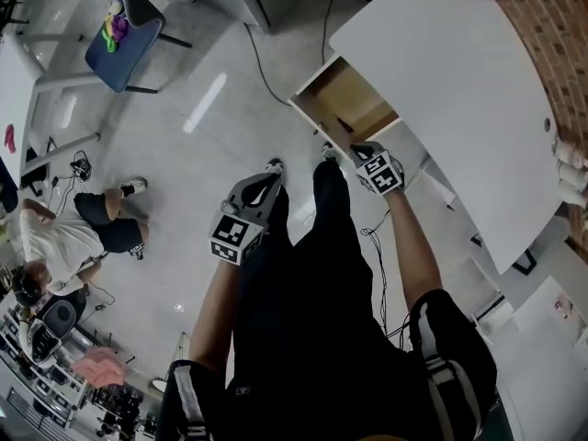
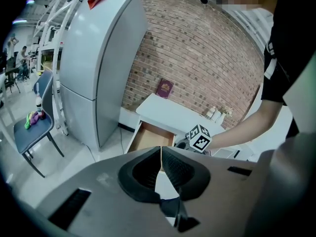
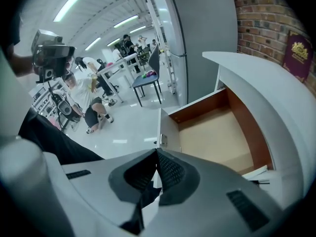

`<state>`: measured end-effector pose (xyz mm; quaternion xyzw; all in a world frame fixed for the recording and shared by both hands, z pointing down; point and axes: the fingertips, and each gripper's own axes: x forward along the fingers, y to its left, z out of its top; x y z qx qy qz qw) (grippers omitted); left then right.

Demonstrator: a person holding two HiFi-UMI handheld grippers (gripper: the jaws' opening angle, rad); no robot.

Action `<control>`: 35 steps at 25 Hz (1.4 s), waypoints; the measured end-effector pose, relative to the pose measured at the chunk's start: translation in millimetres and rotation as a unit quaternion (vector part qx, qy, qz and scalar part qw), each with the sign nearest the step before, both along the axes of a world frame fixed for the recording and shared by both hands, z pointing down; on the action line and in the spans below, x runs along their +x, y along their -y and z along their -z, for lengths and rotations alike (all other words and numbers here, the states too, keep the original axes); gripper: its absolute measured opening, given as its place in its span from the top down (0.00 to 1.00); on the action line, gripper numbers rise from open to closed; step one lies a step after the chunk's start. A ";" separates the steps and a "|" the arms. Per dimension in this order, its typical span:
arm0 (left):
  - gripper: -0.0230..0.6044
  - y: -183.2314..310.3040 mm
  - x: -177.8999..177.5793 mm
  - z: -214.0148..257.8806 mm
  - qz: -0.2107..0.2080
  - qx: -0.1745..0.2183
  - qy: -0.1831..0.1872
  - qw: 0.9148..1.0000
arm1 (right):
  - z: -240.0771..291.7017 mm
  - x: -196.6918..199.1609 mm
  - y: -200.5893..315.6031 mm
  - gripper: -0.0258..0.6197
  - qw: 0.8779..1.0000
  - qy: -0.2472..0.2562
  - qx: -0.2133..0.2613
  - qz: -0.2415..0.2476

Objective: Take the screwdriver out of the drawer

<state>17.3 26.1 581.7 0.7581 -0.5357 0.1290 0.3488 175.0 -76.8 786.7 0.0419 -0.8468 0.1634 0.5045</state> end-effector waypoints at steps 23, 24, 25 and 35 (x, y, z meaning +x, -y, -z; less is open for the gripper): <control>0.93 -18.0 1.3 -59.6 0.027 0.000 -0.047 0.999 | -123.5 -3.8 22.4 0.87 0.995 -0.097 0.022 0.008; 0.93 -17.1 0.6 -60.6 0.027 0.000 -0.048 0.999 | -128.8 -3.3 23.5 0.87 0.995 -0.101 0.020 0.009; 0.93 -16.0 -0.5 -61.3 0.027 0.000 -0.048 0.998 | -134.0 -2.3 24.4 0.87 0.994 -0.105 0.017 0.010; 0.93 1.0 -20.7 -65.5 0.053 0.011 -0.044 0.998 | -167.6 1.0 27.0 0.87 0.990 -0.135 0.006 0.032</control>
